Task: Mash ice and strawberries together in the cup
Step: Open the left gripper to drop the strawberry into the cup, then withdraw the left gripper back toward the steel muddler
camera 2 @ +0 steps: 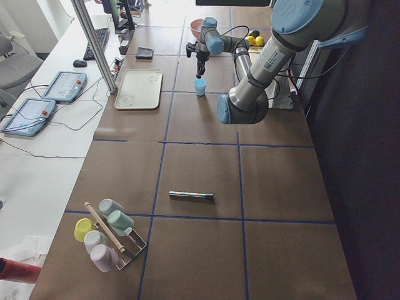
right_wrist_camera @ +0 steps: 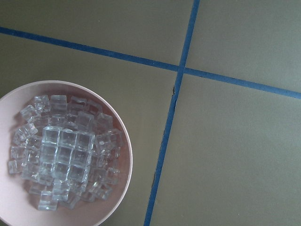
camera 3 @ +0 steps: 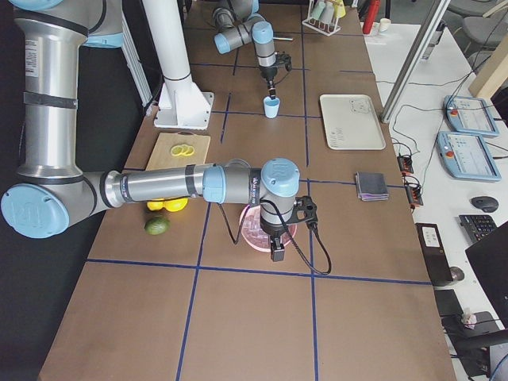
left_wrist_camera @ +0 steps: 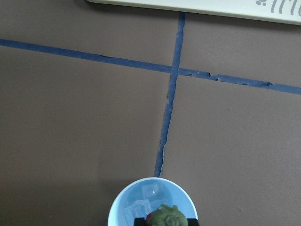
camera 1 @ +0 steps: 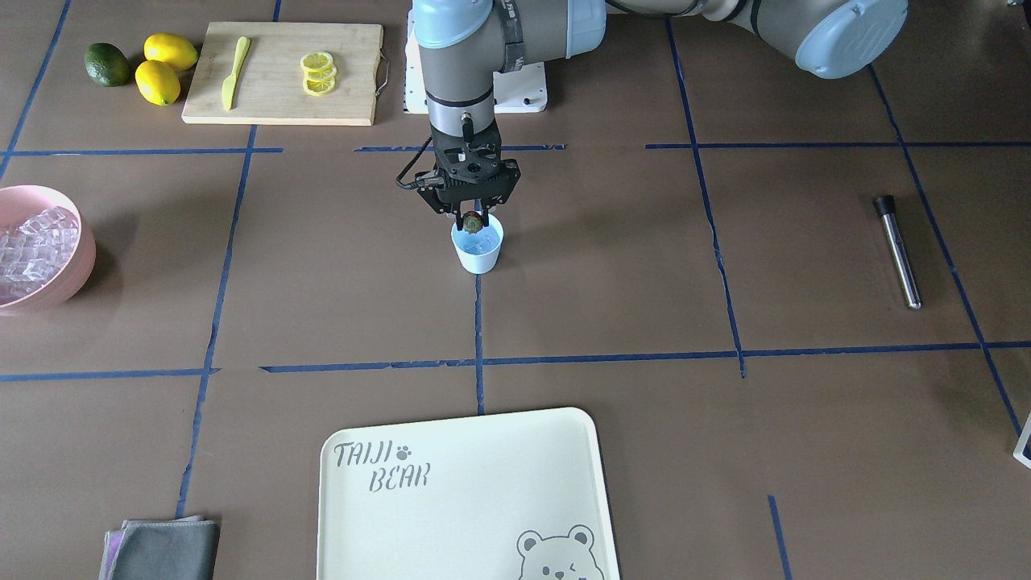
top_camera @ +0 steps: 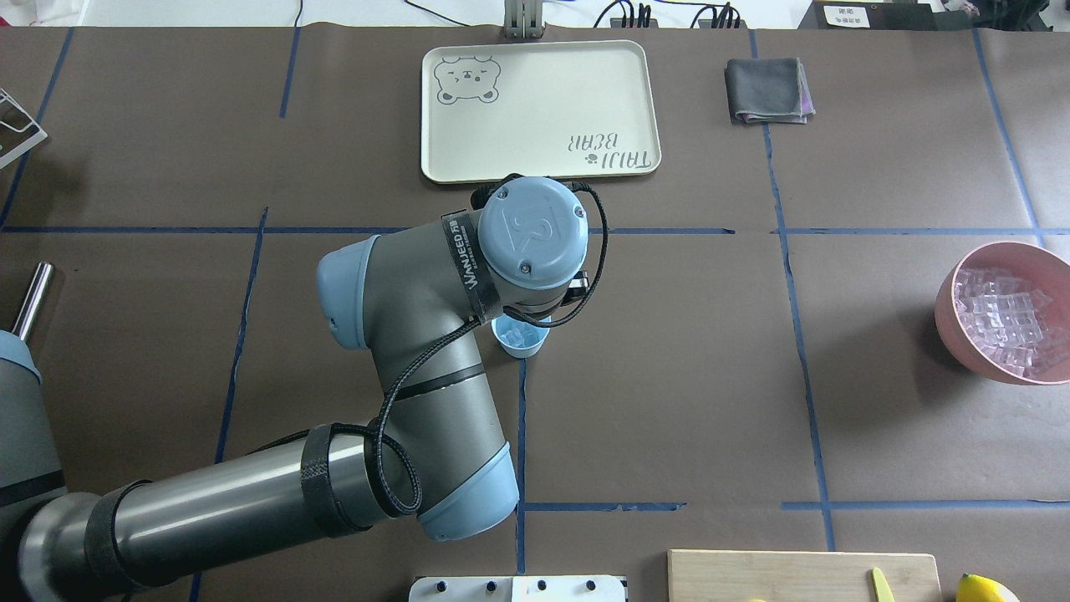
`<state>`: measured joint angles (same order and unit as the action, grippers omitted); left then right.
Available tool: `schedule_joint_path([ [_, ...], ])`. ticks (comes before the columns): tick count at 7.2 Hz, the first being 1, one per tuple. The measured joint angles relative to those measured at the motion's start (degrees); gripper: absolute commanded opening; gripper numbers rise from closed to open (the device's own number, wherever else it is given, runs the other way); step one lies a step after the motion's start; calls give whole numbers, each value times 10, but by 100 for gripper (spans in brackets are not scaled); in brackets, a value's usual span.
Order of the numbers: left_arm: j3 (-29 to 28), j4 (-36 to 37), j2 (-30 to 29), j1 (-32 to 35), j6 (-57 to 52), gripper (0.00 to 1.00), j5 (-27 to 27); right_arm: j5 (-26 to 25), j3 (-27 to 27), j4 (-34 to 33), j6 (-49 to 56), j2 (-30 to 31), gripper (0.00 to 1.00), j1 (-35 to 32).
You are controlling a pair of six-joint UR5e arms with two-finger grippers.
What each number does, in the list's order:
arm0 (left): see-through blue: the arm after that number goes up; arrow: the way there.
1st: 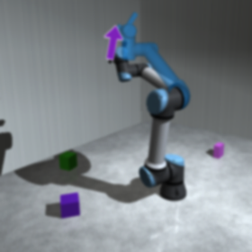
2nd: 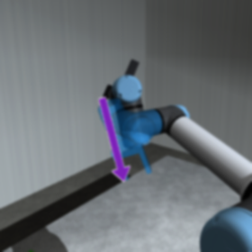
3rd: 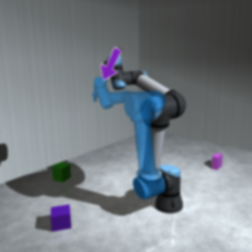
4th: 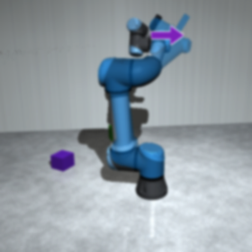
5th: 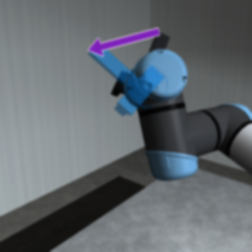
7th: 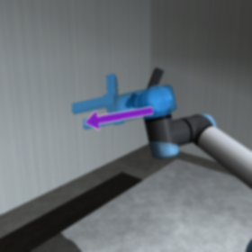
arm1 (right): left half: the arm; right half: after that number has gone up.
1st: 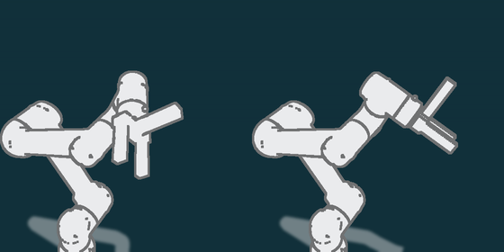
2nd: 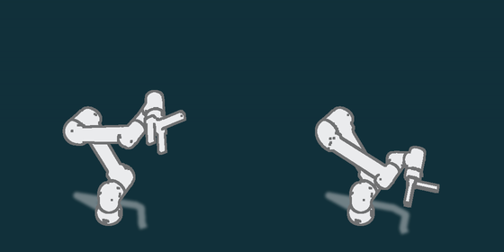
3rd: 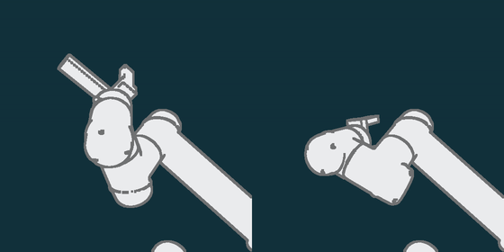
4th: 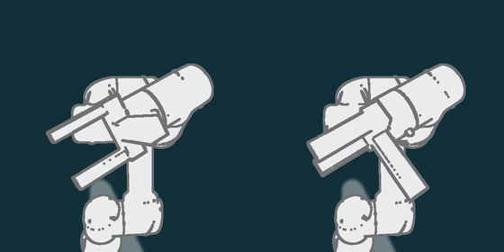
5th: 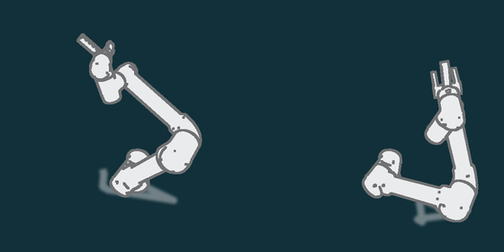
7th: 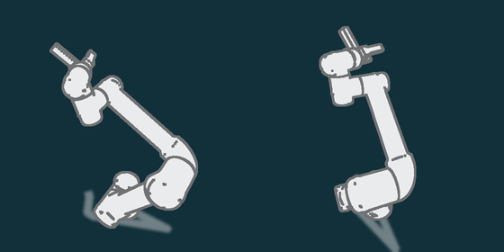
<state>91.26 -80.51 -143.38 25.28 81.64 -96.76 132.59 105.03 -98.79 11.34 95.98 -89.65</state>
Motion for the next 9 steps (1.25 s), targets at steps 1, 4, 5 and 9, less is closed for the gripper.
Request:
schedule_joint_path([
  [1, 1, 0, 1, 0, -3, 100, 0, 0, 0, 0, 0, 0, 99, 0],
  [4, 48, 5, 44, 14, -77, 99, -33, 0, -1, 0, 0, 0, 99, 0],
  [5, 96, 7, 97, 45, -130, 100, -66, 0, -1, 0, 0, 0, 99, 0],
  [9, 229, 2, 312, 233, -353, 100, -197, 0, 3, 0, 0, 5, 99, 0],
])
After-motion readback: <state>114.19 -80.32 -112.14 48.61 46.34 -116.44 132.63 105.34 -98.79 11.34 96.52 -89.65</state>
